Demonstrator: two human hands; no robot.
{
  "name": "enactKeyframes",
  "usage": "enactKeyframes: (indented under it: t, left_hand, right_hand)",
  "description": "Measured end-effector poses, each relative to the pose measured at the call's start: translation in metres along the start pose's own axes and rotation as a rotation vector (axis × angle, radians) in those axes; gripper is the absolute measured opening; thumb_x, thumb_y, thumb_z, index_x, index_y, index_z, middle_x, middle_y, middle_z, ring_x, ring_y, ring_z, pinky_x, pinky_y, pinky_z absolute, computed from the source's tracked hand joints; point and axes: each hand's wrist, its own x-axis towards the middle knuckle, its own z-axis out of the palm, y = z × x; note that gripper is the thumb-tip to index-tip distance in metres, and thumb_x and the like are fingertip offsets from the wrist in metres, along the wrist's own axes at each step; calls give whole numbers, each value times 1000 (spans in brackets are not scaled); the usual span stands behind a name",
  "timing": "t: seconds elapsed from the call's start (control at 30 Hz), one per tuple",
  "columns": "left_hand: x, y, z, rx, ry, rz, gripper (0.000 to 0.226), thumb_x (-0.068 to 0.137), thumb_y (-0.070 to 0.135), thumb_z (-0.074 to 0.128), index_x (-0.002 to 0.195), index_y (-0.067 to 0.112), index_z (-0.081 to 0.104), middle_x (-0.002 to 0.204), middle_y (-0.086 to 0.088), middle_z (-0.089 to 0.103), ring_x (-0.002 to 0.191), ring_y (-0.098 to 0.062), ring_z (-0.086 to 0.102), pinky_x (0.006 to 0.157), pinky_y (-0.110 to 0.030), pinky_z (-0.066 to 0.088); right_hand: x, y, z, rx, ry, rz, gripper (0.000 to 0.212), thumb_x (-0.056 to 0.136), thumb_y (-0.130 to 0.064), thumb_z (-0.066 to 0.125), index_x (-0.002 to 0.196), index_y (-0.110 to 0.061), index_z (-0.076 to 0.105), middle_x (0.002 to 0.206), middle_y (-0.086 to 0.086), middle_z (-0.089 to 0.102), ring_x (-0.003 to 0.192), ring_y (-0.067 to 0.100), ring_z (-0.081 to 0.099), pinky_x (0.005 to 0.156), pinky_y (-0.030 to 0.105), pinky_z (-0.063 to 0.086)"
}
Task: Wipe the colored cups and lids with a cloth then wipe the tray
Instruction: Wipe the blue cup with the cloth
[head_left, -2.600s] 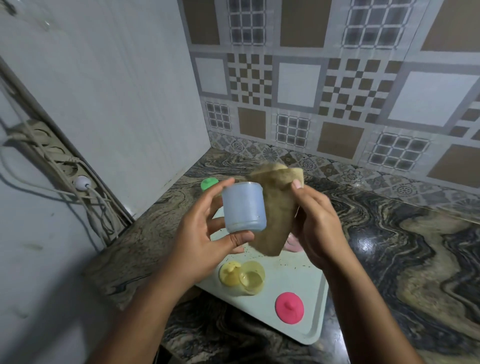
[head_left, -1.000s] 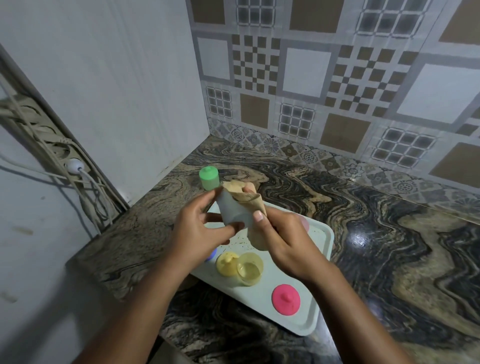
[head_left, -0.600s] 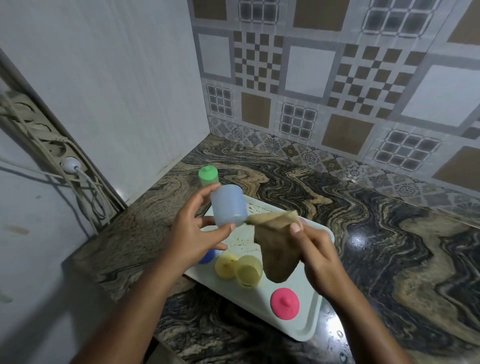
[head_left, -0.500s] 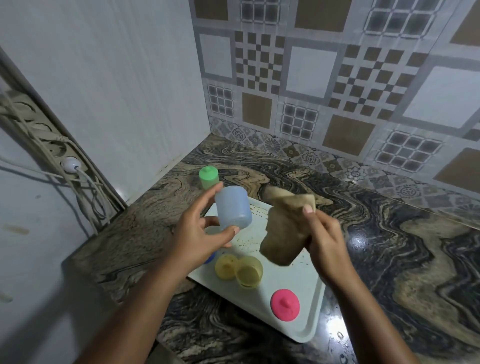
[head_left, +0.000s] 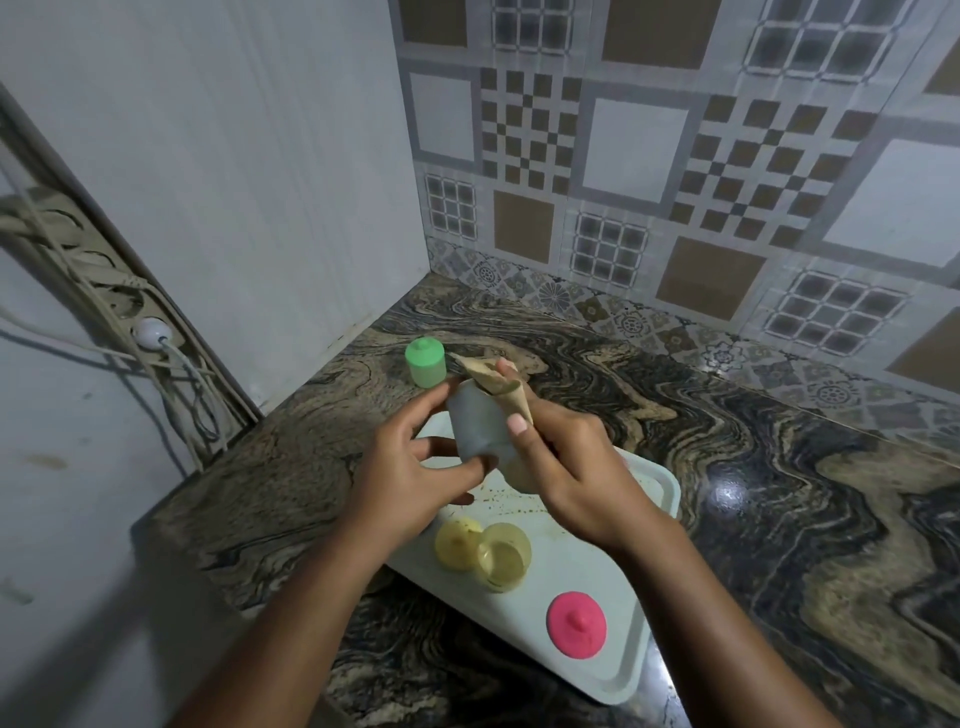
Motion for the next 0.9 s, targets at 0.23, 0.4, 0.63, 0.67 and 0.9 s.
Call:
enactKeyframes:
  t: [0.23, 0.4, 0.63, 0.67, 0.9]
  left_hand:
    - [5, -4, -8, 6, 61, -19, 74, 67, -5, 86, 127, 31, 60, 121, 4, 70, 86, -16, 75, 60, -47, 63]
    - [3, -3, -13, 21, 51, -8, 71, 69, -3, 86, 122, 35, 58, 128, 11, 61, 88, -15, 74, 57, -49, 62]
    - [-4, -4, -17, 30, 10, 33, 84, 73, 8, 87, 140, 42, 50, 140, 14, 55, 90, -20, 74, 66, -49, 63]
    - [-5, -3, -17, 65, -1, 47, 87, 72, 13, 88, 141, 46, 47, 139, 15, 56, 91, -18, 73, 71, -50, 63]
    - [-13, 5, -8, 245, -27, 109, 77, 67, 14, 92, 120, 52, 52, 122, 18, 66, 91, 1, 72, 86, -33, 59]
  right_hand:
    - [-31, 1, 1, 62, 27, -59, 28, 107, -22, 42, 84, -36, 49, 66, -18, 47, 58, 5, 44, 61, 21, 36]
    - [-52, 17, -6, 177, -20, 56, 48, 106, -35, 38, 72, -8, 60, 61, 0, 58, 57, 25, 53, 55, 42, 44]
    - [-37, 12, -7, 576, 306, 299, 55, 107, -30, 47, 56, -19, 64, 49, -16, 49, 48, -2, 43, 50, 18, 36]
    - [-31, 12, -6, 597, 348, 311, 56, 101, -48, 54, 59, -11, 60, 55, -12, 48, 52, 6, 42, 54, 25, 34]
    - [5, -6, -7, 310, 200, 212, 45, 103, -44, 43, 83, -7, 61, 68, -2, 48, 62, 9, 42, 57, 31, 35]
